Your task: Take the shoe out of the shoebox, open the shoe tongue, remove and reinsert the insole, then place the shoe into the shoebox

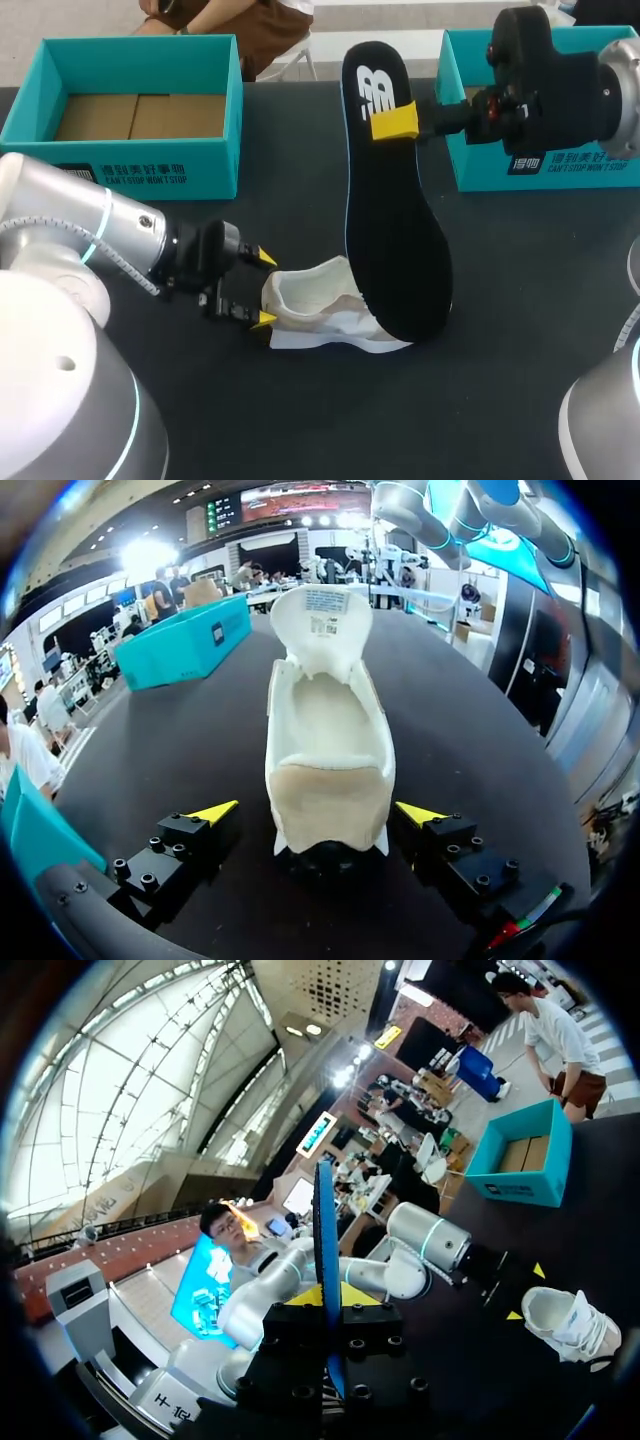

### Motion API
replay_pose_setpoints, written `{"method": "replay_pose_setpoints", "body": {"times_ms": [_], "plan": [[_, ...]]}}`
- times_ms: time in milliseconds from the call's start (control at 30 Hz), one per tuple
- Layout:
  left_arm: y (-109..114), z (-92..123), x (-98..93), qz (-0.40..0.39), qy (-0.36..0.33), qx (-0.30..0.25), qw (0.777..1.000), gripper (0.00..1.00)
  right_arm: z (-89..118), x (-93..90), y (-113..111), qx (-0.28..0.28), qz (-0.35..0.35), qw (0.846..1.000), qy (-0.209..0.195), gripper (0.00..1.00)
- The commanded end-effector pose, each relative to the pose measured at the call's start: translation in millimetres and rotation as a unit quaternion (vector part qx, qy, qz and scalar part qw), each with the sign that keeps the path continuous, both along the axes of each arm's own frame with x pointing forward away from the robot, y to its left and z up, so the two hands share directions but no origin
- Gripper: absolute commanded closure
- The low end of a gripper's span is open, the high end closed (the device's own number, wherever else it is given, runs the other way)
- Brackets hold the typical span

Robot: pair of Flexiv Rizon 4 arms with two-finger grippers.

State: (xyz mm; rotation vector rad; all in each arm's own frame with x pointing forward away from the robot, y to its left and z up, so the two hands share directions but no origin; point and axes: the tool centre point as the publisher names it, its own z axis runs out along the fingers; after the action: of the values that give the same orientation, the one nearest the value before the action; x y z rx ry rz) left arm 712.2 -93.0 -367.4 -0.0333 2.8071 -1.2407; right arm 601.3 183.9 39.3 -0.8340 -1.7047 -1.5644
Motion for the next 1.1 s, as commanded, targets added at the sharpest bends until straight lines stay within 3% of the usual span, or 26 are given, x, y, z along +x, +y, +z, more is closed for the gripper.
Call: {"method": "replay_pose_setpoints", "body": {"times_ms": [33,300,333,533,1100], "plan": [[1,12,0.8,0.006,0.013,0.024,1.0,0.0,0,0.7,2,-0.001,0.0,1.0,0.001,1.0],[2,28,7.5,-0.004,0.034,0.087,0.996,0.0,0,0.7,2,-0.001,0.0,1.0,0.001,1.0],[2,30,9.7,-0.004,0.058,0.104,0.993,0.0,0,0.7,2,-0.001,0.0,1.0,0.001,1.0],[-1,37,11.5,-0.005,0.055,0.185,0.981,0.0,0,0.7,2,-0.001,0.0,1.0,0.001,1.0],[-5,44,-0.9,-0.047,0.085,0.278,0.956,0.0,0,0.7,2,-0.001,0.0,1.0,0.001,1.0]]}}
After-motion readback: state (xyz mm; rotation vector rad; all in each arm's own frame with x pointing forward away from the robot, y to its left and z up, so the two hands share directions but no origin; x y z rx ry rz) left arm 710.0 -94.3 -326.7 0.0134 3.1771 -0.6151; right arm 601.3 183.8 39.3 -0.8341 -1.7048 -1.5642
